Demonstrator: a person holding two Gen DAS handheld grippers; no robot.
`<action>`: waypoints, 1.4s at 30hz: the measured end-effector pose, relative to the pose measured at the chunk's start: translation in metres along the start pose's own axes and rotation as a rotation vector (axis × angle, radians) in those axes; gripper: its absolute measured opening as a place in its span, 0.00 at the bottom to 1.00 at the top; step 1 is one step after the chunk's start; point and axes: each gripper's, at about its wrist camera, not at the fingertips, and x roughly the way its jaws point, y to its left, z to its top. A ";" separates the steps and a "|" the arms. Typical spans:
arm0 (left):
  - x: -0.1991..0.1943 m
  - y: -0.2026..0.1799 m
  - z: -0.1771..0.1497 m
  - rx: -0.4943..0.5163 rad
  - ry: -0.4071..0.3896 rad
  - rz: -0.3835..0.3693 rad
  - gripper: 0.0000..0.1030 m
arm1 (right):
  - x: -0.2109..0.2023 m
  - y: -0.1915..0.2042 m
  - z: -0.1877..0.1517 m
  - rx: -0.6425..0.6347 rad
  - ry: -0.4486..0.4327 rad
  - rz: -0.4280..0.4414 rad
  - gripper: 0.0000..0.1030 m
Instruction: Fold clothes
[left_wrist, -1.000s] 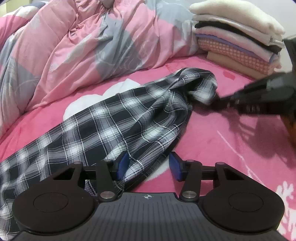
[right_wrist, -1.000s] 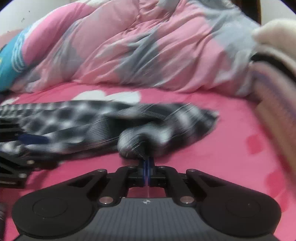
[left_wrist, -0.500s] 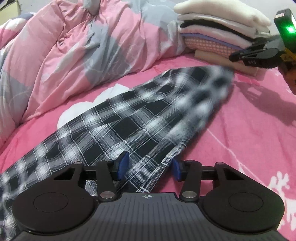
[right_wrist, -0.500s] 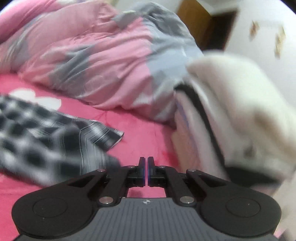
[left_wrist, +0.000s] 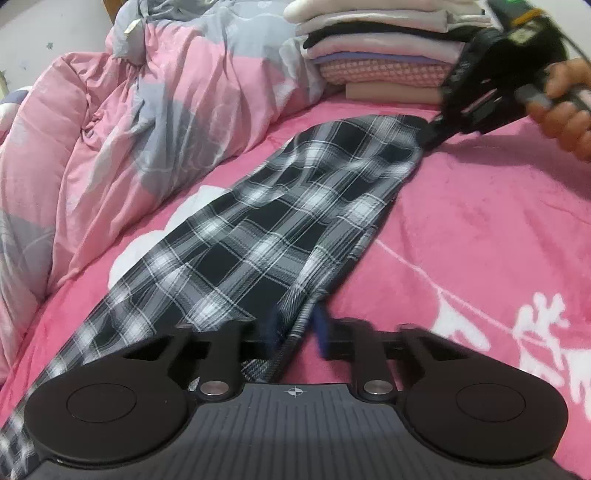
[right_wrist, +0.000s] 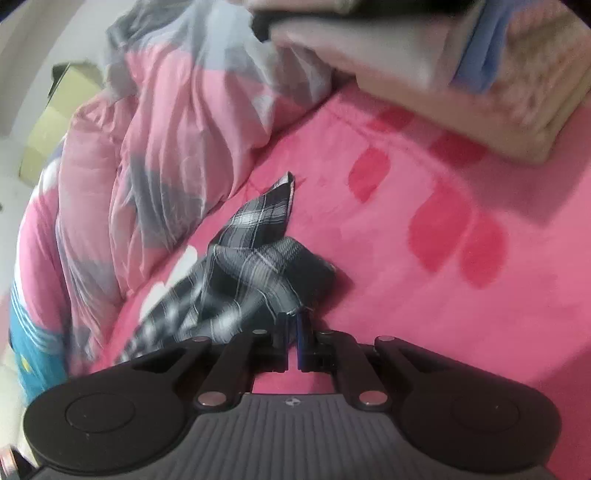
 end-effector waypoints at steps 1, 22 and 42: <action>-0.001 0.000 0.001 -0.004 -0.004 0.009 0.02 | 0.008 -0.001 0.002 0.031 0.002 0.022 0.03; -0.037 0.046 0.002 -0.145 0.051 -0.259 0.23 | -0.075 -0.003 -0.038 -0.054 -0.115 -0.042 0.02; -0.005 0.040 -0.009 -0.278 -0.002 -0.148 0.27 | 0.070 0.047 0.049 -0.315 0.054 -0.120 0.36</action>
